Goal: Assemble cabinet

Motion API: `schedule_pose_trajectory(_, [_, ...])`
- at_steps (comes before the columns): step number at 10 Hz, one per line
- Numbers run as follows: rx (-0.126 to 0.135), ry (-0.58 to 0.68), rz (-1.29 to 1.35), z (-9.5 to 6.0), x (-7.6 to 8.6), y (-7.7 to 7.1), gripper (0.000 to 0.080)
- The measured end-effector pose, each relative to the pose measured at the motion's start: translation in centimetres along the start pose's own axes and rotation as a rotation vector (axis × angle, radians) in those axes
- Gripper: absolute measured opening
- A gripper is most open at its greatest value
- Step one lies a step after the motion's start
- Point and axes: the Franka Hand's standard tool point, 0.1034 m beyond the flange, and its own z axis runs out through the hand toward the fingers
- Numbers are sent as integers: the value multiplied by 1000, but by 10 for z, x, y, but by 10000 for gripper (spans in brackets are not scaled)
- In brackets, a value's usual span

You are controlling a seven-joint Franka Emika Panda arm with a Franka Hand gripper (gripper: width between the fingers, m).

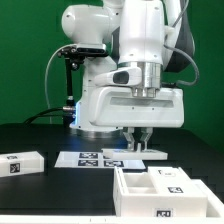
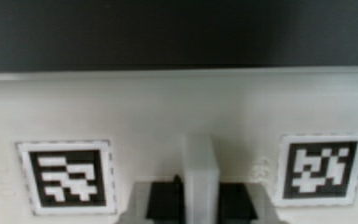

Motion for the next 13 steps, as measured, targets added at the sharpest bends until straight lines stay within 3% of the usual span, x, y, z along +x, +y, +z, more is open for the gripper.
schedule_pose_trajectory(4, [-8,-11,-402,3,2,-12,64])
schedule_pose_trajectory(6, [-11,-18,-647,4,1,-10,64])
schedule_pose_trajectory(9, [-14,-24,-814,5,0,-9,64])
schedule_pose_trajectory(10, [-9,-35,-884,5,-1,-8,64])
schedule_pose_trajectory(12, [41,-93,-1101,4,-3,7,64])
schedule_pose_trajectory(13, [45,-84,-1200,1,-3,12,64])
